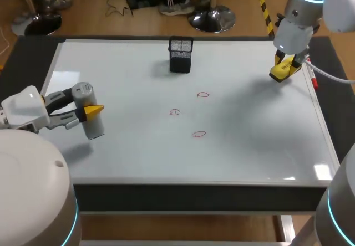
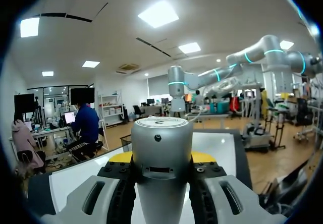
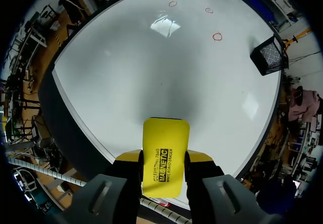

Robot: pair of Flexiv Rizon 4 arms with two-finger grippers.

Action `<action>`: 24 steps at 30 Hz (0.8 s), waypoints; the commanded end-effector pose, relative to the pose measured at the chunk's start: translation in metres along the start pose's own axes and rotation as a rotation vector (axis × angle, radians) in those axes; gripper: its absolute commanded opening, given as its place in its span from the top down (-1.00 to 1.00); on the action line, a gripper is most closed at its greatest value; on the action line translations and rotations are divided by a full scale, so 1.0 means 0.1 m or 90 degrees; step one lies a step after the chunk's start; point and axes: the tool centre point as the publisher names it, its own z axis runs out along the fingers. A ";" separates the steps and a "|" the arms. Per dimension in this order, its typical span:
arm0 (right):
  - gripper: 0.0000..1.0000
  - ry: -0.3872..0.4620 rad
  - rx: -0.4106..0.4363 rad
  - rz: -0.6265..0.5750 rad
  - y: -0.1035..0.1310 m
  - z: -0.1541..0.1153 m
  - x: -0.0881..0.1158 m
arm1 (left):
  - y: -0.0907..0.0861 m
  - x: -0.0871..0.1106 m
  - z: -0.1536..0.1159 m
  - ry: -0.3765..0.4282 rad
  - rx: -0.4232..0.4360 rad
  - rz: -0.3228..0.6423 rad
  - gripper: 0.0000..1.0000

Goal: Pick up the inspection probe, press it on each red-marked spot on the whiteboard one by one, put down the probe, pick up the eraser, and wipe off all the red marks.

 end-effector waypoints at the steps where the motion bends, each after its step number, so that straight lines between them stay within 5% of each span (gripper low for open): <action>1: 1.00 0.023 0.017 -0.023 0.11 0.02 -0.02 | -0.01 0.01 0.00 -0.001 0.000 0.000 1.00; 13: 1.00 0.016 0.033 -0.150 0.86 -0.02 -0.06 | -0.01 0.01 0.00 -0.001 0.000 0.000 1.00; 24: 1.00 0.007 0.031 -0.306 1.81 0.02 -0.28 | -0.01 0.01 0.00 -0.001 0.000 0.000 1.00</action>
